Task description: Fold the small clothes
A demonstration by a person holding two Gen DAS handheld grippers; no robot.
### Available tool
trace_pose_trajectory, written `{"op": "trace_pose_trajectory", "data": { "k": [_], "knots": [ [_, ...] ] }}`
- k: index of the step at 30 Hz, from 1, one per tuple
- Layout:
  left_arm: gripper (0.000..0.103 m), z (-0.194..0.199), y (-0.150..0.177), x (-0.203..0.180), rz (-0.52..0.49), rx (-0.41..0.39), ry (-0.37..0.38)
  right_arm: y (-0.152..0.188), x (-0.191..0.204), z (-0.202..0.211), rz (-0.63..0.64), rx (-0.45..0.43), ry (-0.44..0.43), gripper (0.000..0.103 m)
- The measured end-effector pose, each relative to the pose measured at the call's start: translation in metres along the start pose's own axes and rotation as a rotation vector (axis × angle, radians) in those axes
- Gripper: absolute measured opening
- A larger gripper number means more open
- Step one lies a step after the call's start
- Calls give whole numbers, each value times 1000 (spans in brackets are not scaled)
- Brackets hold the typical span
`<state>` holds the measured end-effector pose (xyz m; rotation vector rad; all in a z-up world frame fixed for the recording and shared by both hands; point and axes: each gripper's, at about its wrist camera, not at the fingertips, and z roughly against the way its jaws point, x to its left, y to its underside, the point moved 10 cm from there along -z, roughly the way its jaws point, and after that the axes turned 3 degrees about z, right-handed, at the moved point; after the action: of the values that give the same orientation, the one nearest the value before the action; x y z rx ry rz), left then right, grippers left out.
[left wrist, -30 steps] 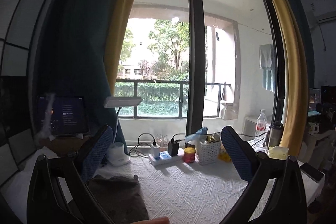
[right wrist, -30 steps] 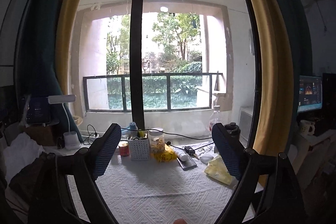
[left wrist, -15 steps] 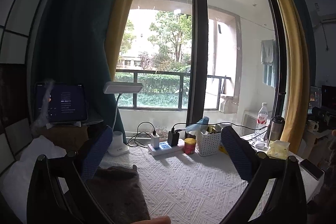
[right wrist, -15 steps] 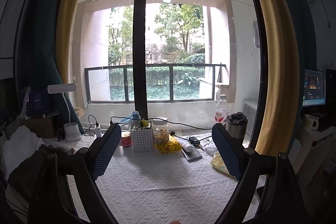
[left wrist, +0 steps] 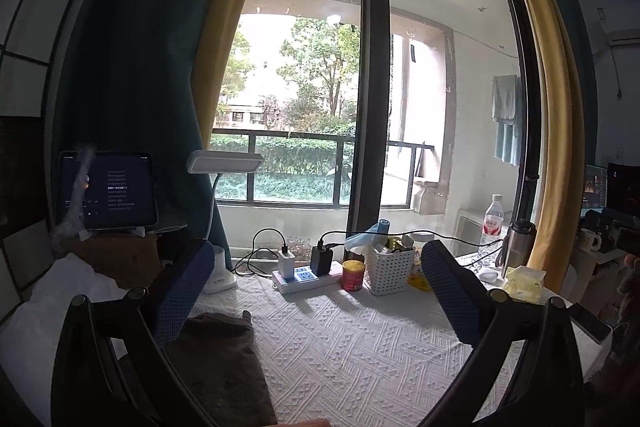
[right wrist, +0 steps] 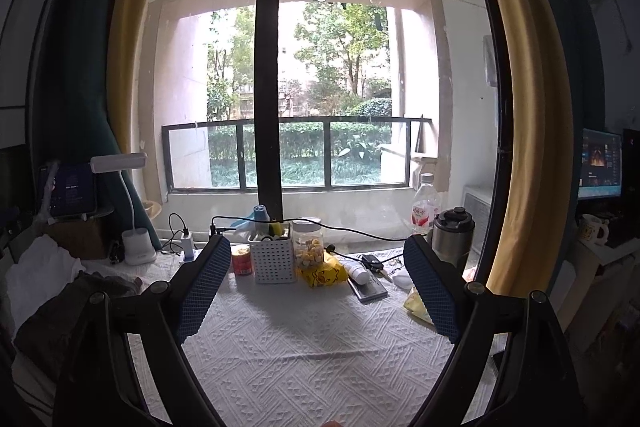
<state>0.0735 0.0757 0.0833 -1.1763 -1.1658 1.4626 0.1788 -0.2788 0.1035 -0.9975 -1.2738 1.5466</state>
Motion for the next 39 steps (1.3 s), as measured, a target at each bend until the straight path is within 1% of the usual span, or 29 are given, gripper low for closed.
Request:
{"op": "trace_pose_trajectory", "data": {
  "k": [39],
  "knots": [
    [102, -4, 1, -9, -13, 15, 16, 5, -7, -2, -12, 5, 7, 90]
  ]
}}
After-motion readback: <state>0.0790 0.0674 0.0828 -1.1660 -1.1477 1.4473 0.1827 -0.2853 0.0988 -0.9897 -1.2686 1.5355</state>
